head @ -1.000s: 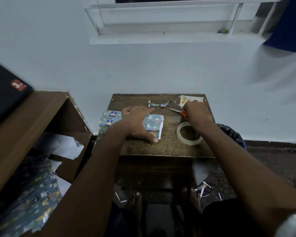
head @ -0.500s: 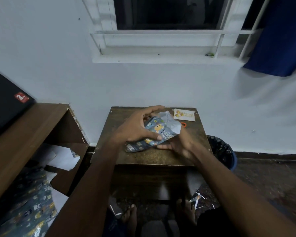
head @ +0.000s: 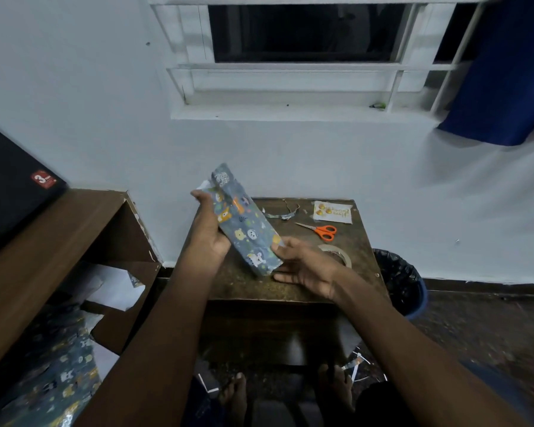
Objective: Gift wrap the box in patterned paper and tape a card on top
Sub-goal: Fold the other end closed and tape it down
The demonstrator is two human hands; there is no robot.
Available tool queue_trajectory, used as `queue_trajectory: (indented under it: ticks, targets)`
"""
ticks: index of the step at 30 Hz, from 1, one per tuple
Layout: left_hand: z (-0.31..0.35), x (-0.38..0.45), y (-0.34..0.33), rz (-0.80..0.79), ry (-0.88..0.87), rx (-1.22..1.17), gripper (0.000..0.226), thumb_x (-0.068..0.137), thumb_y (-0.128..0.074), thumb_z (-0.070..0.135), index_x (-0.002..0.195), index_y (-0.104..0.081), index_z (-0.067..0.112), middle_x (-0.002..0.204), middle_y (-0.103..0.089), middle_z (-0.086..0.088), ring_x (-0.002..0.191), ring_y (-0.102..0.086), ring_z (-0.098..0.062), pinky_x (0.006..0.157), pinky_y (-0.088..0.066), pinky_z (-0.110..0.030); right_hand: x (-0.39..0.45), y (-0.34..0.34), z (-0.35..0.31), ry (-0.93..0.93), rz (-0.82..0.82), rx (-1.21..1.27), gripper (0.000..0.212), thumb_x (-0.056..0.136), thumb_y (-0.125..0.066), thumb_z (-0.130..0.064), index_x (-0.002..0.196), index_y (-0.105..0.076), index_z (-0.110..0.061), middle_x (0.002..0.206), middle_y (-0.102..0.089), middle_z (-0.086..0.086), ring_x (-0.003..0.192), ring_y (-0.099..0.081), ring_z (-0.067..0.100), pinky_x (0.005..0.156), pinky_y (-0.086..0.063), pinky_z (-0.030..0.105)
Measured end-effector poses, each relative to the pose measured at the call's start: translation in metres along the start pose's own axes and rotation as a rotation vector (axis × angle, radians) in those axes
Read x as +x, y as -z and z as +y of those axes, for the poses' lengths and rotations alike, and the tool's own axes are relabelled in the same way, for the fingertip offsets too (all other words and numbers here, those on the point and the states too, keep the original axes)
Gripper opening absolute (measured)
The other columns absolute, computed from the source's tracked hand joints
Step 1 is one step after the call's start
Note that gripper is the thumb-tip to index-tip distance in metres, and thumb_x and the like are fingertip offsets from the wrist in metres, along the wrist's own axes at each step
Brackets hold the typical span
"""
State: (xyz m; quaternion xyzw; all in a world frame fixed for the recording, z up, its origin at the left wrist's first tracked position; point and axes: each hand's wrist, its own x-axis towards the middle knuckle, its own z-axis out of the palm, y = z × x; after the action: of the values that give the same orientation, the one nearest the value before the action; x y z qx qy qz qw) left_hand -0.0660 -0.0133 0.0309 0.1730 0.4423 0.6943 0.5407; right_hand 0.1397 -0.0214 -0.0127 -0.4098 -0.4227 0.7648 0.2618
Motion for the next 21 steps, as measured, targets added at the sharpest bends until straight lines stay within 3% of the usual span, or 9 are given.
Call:
queue_trajectory:
  ticks: [2,4,7,10,11,13,17,19,21]
  targets:
    - [-0.01,0.011,0.012,0.101,0.066,-0.01,0.089,0.091,-0.031,0.086,0.139,-0.064,0.018,0.127,-0.075,-0.013,0.113,-0.074,-0.033,0.096,-0.06,-0.051,0.004,-0.004,0.001,0.007,0.112,0.131,0.032,0.091,-0.077,-0.007,0.122,-0.068,-0.002,0.112,-0.077,0.011,0.095,-0.076,0.018,0.081,-0.062,0.03]
    - [-0.019,0.02,0.021,0.084,0.124,0.011,0.1,0.08,-0.036,0.095,0.139,-0.064,0.021,0.129,-0.074,-0.013,0.112,-0.074,-0.034,0.095,-0.06,-0.054,0.008,-0.005,0.001,-0.017,0.269,0.221,0.034,0.084,-0.08,0.004,0.116,-0.069,0.006,0.113,-0.076,0.018,0.092,-0.077,0.021,0.07,-0.062,0.025]
    - [-0.021,0.013,0.017,0.095,0.174,0.034,0.095,0.08,-0.046,0.091,0.14,-0.057,0.019,0.13,-0.072,-0.013,0.112,-0.074,-0.035,0.099,-0.057,-0.06,0.011,-0.004,0.0,-0.052,0.401,0.261,0.04,0.074,-0.088,0.004,0.11,-0.07,0.004,0.116,-0.076,0.017,0.098,-0.076,0.022,0.066,-0.061,0.023]
    - [-0.029,0.024,0.021,0.164,0.236,0.004,0.099,0.075,-0.055,0.094,0.144,-0.053,0.023,0.139,-0.067,-0.014,0.114,-0.072,-0.036,0.089,-0.061,-0.06,0.008,-0.003,-0.004,-0.03,0.454,0.272,0.029,0.078,-0.086,0.004,0.102,-0.069,0.002,0.113,-0.075,0.015,0.092,-0.075,0.02,0.059,-0.06,0.02]
    - [-0.031,0.028,0.022,0.182,0.278,-0.036,0.104,0.074,-0.053,0.096,0.149,-0.051,0.024,0.145,-0.063,-0.014,0.12,-0.069,-0.036,0.089,-0.06,-0.061,0.006,-0.004,-0.006,-0.013,0.461,0.309,0.023,0.083,-0.082,0.005,0.101,-0.069,0.003,0.114,-0.074,0.017,0.091,-0.075,0.02,0.059,-0.061,0.02]
    - [-0.023,0.017,0.015,0.206,0.354,-0.087,0.096,0.087,-0.037,0.092,0.153,-0.049,0.023,0.152,-0.057,-0.015,0.135,-0.059,-0.039,0.104,-0.048,-0.065,0.002,-0.006,-0.011,0.042,0.459,0.353,0.014,0.092,-0.07,0.009,0.106,-0.068,0.006,0.117,-0.071,0.019,0.089,-0.076,0.024,0.063,-0.063,0.022]
    - [-0.016,0.004,0.009,0.228,0.444,-0.061,0.095,0.099,-0.013,0.082,0.154,-0.048,0.013,0.156,-0.051,-0.02,0.145,-0.045,-0.045,0.118,-0.03,-0.069,-0.007,-0.014,-0.013,0.166,0.372,0.155,0.025,0.093,-0.052,0.012,0.107,-0.071,0.002,0.114,-0.071,0.028,0.088,-0.079,0.035,0.081,-0.066,0.033]
    - [-0.015,0.005,0.013,0.246,0.466,-0.053,0.098,0.097,-0.011,0.084,0.152,-0.05,0.013,0.155,-0.052,-0.021,0.143,-0.047,-0.046,0.117,-0.032,-0.07,-0.01,-0.014,-0.012,0.252,0.302,-0.024,0.032,0.088,-0.057,0.011,0.108,-0.075,-0.006,0.107,-0.075,0.023,0.085,-0.078,0.036,0.082,-0.064,0.039]
    - [-0.014,0.008,0.015,0.241,0.453,-0.047,0.096,0.097,-0.011,0.083,0.151,-0.051,0.014,0.153,-0.054,-0.019,0.142,-0.049,-0.045,0.115,-0.035,-0.069,-0.009,-0.011,-0.008,0.418,0.279,-0.362,0.037,0.083,-0.071,0.002,0.111,-0.079,-0.02,0.102,-0.079,0.006,0.082,-0.076,0.025,0.074,-0.062,0.038]
